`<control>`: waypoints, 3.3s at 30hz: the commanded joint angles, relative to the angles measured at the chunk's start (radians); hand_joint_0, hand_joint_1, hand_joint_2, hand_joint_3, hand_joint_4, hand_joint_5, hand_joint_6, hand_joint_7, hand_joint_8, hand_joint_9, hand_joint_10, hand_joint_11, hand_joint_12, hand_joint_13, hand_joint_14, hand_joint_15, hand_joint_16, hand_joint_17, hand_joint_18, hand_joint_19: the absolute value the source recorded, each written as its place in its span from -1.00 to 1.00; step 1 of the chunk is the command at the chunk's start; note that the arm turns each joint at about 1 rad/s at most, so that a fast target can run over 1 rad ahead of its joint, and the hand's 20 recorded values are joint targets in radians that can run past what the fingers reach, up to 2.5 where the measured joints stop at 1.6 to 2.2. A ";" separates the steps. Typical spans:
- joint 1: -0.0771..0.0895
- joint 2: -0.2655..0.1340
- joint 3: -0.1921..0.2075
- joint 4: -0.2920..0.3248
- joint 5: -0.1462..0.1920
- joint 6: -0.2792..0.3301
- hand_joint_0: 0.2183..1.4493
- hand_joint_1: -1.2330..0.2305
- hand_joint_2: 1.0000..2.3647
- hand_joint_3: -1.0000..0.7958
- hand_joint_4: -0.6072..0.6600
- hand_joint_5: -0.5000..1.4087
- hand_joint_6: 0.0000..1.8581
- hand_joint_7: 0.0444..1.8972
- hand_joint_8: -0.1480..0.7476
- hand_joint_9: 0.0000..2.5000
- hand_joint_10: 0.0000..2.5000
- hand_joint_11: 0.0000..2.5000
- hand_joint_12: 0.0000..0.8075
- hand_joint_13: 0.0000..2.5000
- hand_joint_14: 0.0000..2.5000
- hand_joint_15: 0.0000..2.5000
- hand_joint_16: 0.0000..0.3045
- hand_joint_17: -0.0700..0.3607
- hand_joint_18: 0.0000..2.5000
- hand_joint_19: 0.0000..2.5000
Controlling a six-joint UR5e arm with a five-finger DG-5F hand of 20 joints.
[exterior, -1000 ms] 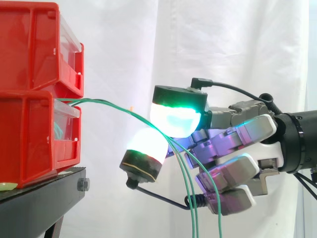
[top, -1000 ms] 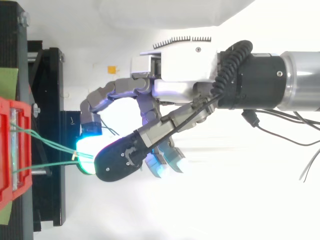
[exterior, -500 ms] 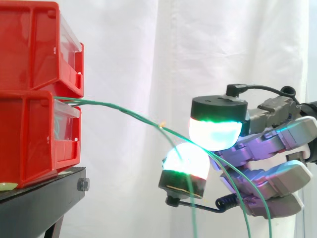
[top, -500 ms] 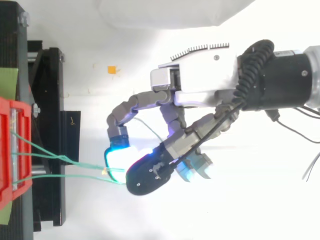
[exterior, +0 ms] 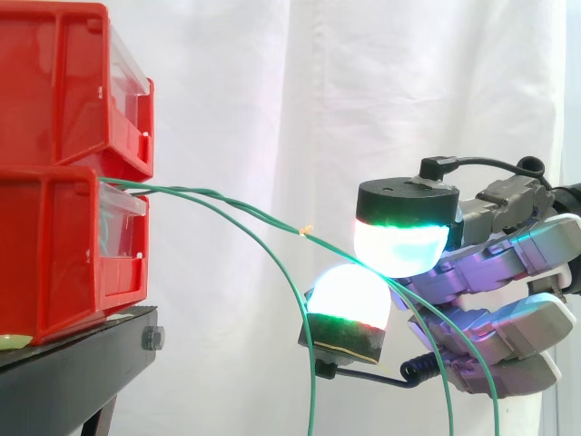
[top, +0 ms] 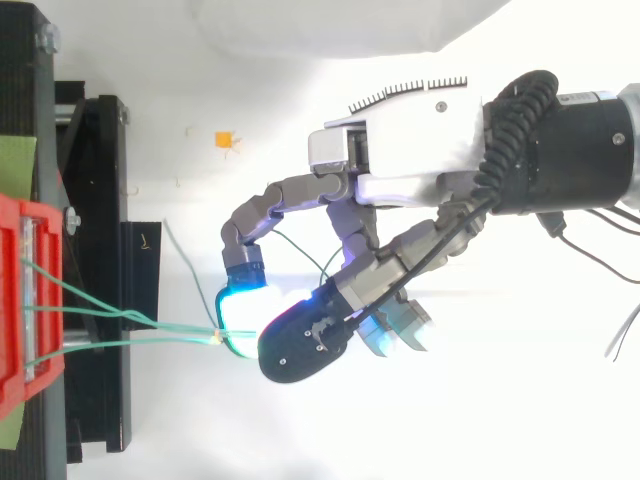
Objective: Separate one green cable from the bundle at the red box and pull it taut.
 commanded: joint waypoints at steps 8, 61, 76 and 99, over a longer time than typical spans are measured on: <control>0.000 0.001 0.000 -0.001 -0.002 0.001 -0.17 -0.51 -0.97 -0.10 0.06 -0.33 -0.46 0.34 -0.04 0.52 -0.99 -0.74 0.15 0.21 -0.98 -0.48 -0.58 0.00 0.22 -0.64; -0.002 -0.001 0.000 0.000 0.003 -0.002 -0.71 -0.27 -1.00 -0.44 0.16 -0.33 -0.46 0.30 -0.03 0.54 -0.99 -0.87 0.23 0.22 -0.99 -0.53 -0.40 0.27 0.23 -0.68; -0.002 0.001 0.001 0.003 0.002 0.003 -0.55 0.07 -1.00 -0.44 0.03 -0.32 -0.46 0.29 -0.19 0.56 -1.00 -0.91 0.13 0.18 -0.99 -0.54 -0.55 0.04 0.02 -0.59; 0.000 0.001 0.054 0.000 0.006 0.003 -0.22 -0.21 -1.00 -0.44 -0.01 -0.32 -0.46 0.27 -0.25 0.59 -0.99 -0.79 0.08 0.16 -0.99 -0.52 -0.67 -0.15 -0.04 -0.52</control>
